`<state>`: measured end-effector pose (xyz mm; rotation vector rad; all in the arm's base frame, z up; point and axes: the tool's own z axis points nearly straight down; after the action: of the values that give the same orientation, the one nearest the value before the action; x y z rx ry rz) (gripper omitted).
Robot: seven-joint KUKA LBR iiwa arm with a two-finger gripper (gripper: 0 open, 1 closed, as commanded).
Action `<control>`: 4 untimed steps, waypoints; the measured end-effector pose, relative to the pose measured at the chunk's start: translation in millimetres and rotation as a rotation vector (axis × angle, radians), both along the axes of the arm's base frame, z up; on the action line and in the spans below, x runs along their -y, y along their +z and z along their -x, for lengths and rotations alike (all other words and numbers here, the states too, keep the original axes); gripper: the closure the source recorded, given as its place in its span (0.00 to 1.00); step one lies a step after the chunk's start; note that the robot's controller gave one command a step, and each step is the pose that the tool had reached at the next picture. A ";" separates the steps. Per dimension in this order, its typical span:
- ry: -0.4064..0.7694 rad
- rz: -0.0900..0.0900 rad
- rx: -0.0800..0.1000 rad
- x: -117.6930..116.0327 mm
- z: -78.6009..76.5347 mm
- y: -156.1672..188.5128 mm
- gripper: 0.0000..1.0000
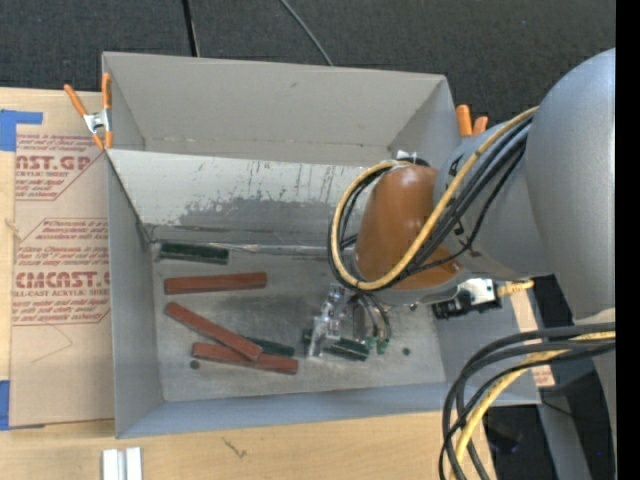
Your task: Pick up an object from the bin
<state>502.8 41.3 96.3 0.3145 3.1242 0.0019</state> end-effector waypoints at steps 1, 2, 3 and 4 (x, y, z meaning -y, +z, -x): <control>0.000 0.000 0.000 0.1 0.0 5.0 1.00; 0.000 0.000 -0.004 0.1 0.8 9.7 1.00; 0.000 0.000 -0.002 0.0 0.5 18.5 1.00; 0.000 0.001 -0.007 0.0 1.4 26.5 1.00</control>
Offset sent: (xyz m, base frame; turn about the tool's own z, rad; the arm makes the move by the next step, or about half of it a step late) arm 0.0002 0.0002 0.0391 0.0000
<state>501.4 41.3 122.9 0.3154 3.1306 -0.0002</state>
